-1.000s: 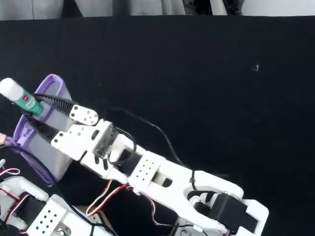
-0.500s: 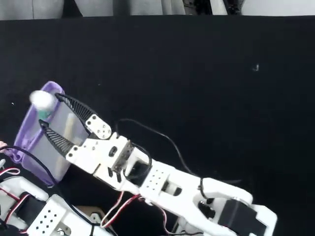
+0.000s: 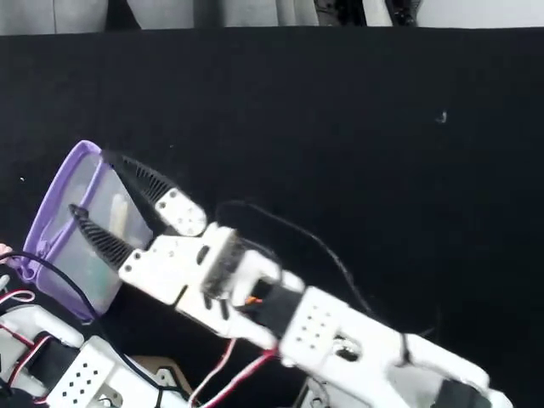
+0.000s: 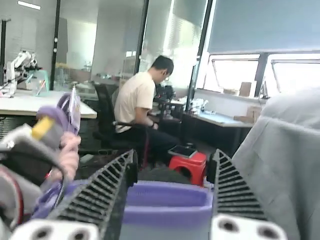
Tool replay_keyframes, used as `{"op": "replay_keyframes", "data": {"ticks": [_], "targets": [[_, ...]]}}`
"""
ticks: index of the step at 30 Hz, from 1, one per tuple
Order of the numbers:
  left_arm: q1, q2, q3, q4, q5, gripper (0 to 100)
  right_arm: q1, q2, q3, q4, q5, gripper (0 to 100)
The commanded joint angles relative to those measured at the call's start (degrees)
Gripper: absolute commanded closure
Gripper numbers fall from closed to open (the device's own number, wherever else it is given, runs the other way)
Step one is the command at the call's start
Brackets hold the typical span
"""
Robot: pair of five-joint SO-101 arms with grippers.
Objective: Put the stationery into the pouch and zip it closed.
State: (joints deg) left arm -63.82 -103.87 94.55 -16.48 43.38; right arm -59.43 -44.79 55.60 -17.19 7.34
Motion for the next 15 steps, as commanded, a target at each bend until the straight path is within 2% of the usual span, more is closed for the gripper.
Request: {"op": "replay_keyframes", "data": {"ticks": [1,5,9,12,15], "targets": [[0.4,-0.4,-2.5,-0.5,-0.1,97,6.0,-10.7,-8.4,15.0,0.5,77.3],[0.4,-0.4,-2.1,-0.5,-0.1,97,11.5,-19.6,-18.2,40.1,0.3,77.3],[0.3,-0.4,-1.5,-0.5,-0.2,97,12.4,-24.8,-25.3,63.6,0.6,77.3],[0.3,-0.4,-1.5,-0.5,-0.2,97,12.4,-27.1,-26.1,75.2,1.3,77.3],[-0.7,-0.4,-1.5,-0.5,-0.2,97,12.3,-27.6,-24.2,81.4,6.9,77.3]]}}
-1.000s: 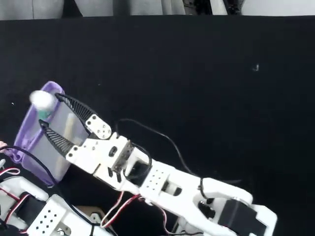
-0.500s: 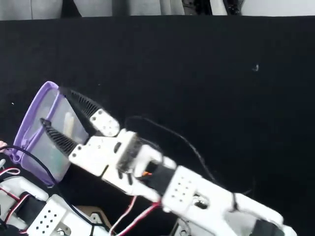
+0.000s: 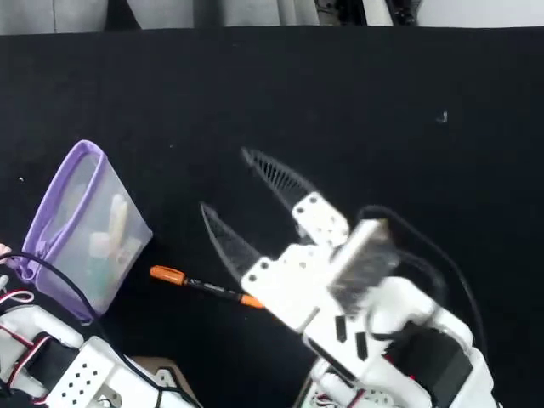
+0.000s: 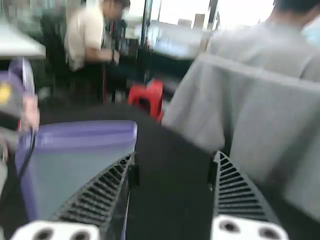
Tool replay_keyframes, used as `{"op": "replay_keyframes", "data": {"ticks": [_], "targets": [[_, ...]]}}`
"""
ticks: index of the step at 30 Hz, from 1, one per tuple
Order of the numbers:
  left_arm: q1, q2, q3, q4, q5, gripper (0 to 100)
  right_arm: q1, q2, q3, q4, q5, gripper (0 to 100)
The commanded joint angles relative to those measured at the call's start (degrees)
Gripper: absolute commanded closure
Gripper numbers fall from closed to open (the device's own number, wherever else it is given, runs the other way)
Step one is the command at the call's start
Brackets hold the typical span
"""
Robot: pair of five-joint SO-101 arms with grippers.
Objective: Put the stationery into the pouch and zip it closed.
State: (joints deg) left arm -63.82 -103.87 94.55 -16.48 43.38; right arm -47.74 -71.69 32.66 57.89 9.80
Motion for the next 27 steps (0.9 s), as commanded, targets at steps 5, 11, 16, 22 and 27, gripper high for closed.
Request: {"op": "replay_keyframes", "data": {"ticks": [5,11,16,22,27], "targets": [[-0.9,-0.4,-1.7,-0.6,-0.2,97,0.4,-0.9,10.1,6.9,11.4,77.3],[-0.7,-0.4,-1.6,-0.6,-0.2,97,0.3,-1.0,26.9,2.0,12.3,77.3],[-0.4,-0.4,-1.8,-0.5,-0.4,97,-3.5,-1.0,33.5,1.6,12.4,77.3],[2.9,-0.4,-1.5,-0.5,-7.9,97,-11.1,-0.5,36.3,2.6,12.4,77.3],[3.1,-0.4,-1.8,-0.5,-8.7,97,-9.2,-0.4,36.4,2.1,13.6,77.3]]}}
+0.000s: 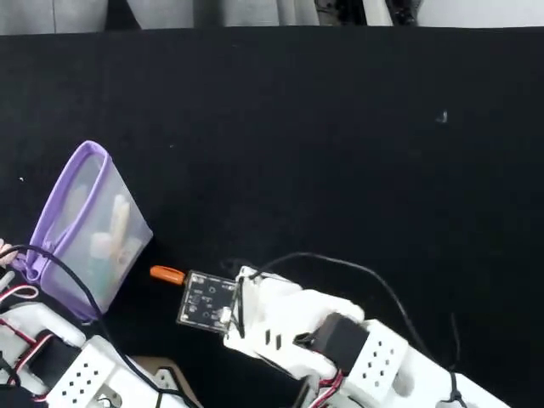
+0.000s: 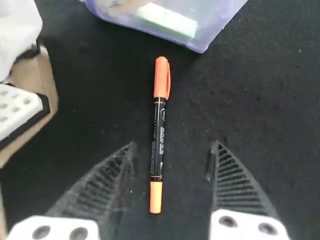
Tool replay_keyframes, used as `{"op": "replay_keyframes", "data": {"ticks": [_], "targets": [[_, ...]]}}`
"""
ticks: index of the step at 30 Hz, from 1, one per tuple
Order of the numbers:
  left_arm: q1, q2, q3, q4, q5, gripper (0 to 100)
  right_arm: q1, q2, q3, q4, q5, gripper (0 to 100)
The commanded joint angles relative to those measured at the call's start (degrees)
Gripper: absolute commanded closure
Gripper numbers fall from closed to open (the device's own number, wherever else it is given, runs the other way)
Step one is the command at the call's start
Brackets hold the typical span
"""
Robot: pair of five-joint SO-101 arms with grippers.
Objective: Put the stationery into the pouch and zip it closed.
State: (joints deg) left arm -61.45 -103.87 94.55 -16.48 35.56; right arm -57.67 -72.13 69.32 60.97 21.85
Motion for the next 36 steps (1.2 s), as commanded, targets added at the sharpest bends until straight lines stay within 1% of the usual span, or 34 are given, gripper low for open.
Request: {"op": "replay_keyframes", "data": {"ticks": [1,5,9,12,16,20,36], "targets": [[0.7,-0.4,-1.9,-0.5,-0.9,97,0.7,0.1,-0.2,-0.9,2.5,77.3],[0.7,-0.4,-1.9,-0.5,-0.9,97,0.9,3.3,-0.6,-1.1,3.2,77.3],[0.7,-0.4,-1.8,-0.5,-0.9,97,1.3,14.1,-4.9,-0.8,2.8,77.3],[0.7,-0.4,-1.5,-0.4,-0.9,97,4.4,22.9,-8.6,-1.9,0.6,77.3],[0.7,-0.4,-2.2,1.8,-0.9,97,6.6,30.9,-10.9,-4.0,0.8,77.3],[1.9,-0.4,-2.5,2.8,-1.0,97,6.6,35.6,-11.8,-4.0,3.3,77.3],[2.3,-0.4,-1.9,2.8,-1.0,97,6.2,57.4,-19.7,-4.5,3.9,77.3]]}}
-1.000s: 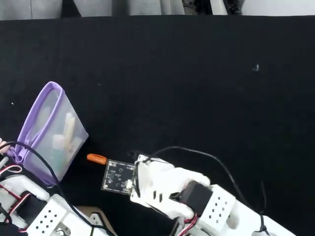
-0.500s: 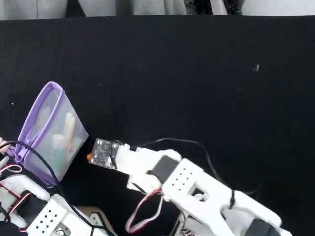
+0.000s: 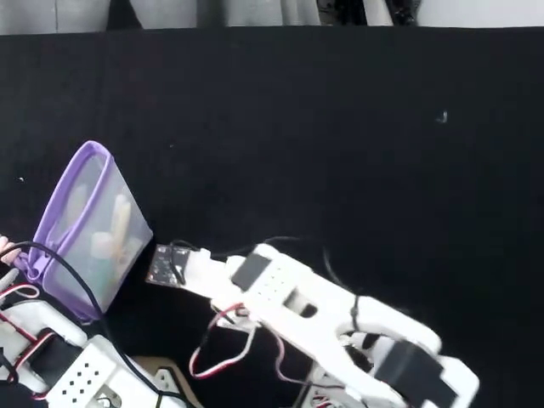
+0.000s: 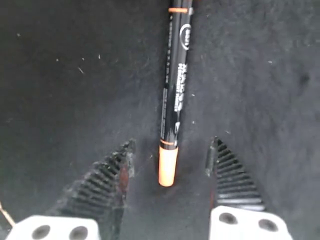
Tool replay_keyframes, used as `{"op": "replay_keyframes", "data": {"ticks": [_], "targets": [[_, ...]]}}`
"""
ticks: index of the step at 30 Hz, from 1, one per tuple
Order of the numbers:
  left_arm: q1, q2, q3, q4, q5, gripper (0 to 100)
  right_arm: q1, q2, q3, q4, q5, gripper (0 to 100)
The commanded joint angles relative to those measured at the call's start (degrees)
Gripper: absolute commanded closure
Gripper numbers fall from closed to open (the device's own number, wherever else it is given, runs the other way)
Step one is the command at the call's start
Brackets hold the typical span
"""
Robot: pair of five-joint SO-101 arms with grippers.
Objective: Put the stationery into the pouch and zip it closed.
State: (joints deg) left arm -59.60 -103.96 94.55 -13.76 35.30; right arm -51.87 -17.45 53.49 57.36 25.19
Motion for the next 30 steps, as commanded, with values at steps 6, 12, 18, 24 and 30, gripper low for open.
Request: {"op": "replay_keyframes", "data": {"ticks": [6,12,18,24,30], "targets": [[0.5,-0.4,-1.9,0.1,-0.7,97,0.4,9.5,-7.3,-1.0,0.5,84.9],[0.5,-0.4,-1.7,0.1,-0.7,97,0.4,12.7,-9.3,-0.8,0.4,95.5],[0.4,-0.4,-0.9,0.1,-0.7,97,0.7,12.7,-9.3,-0.8,0.4,98.8],[0.5,-0.4,-0.7,0.1,-0.6,97,3.4,7.8,-11.2,4.0,0.4,98.8],[0.5,-0.4,-1.2,-0.2,-0.4,97,14.2,-8.3,-12.4,6.2,4.2,98.8]]}}
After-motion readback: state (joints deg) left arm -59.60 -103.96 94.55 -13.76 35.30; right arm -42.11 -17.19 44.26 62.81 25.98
